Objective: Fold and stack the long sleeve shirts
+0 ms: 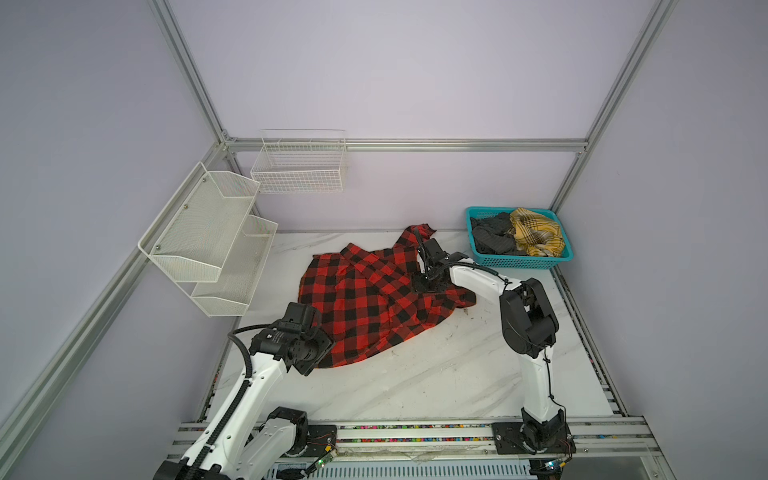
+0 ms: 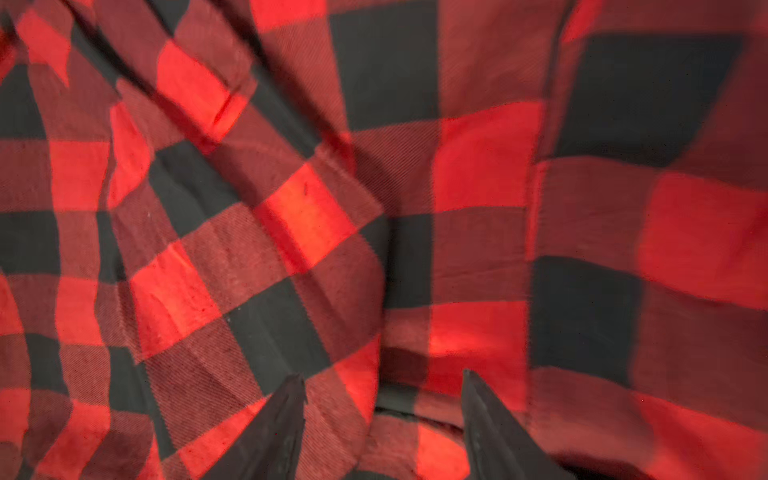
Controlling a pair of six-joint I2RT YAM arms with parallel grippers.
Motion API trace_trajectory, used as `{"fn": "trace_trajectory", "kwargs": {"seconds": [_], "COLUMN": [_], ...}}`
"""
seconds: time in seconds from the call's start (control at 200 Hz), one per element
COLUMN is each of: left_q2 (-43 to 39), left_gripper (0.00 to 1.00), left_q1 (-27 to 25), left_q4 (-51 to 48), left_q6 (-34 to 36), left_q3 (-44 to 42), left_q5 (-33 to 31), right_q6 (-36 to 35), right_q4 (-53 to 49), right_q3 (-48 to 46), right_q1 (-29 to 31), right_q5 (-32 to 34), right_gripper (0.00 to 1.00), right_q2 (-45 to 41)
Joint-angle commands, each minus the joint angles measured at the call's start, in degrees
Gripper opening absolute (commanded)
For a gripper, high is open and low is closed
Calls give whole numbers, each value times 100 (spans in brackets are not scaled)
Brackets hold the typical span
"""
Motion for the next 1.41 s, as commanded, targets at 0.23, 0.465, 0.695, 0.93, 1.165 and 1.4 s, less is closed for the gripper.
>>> {"fn": "trace_trajectory", "kwargs": {"seconds": [0.23, 0.465, 0.695, 0.93, 1.165, 1.4], "left_q2": [-462, 501, 1728, 3365, 5093, 6204], "left_gripper": [71, 71, 71, 70, 63, 62], "left_q1": [25, 22, 26, 66, 103, 261], "left_q4": [75, 862, 1296, 1848, 2129, 2232], "left_q6": [-507, -321, 174, 428, 706, 732], "left_q3": [-730, -4, 706, 1708, 2916, 3738], "left_q5": [-7, 111, 225, 357, 477, 562], "right_q6": [73, 287, 1482, 2265, 2824, 2712], "right_q4": [109, -325, -428, -803, -984, -354], "right_q3": [179, -553, -2871, -4711, -5501, -5409], "right_q1": [77, 291, 571, 923, 956, 524], "right_q5": [-137, 938, 1303, 952, 797, 1006], "right_gripper": [0, 0, 0, 0, 0, 0], "right_q2": [8, -1516, -3614, -4780, -4997, -4019]}}
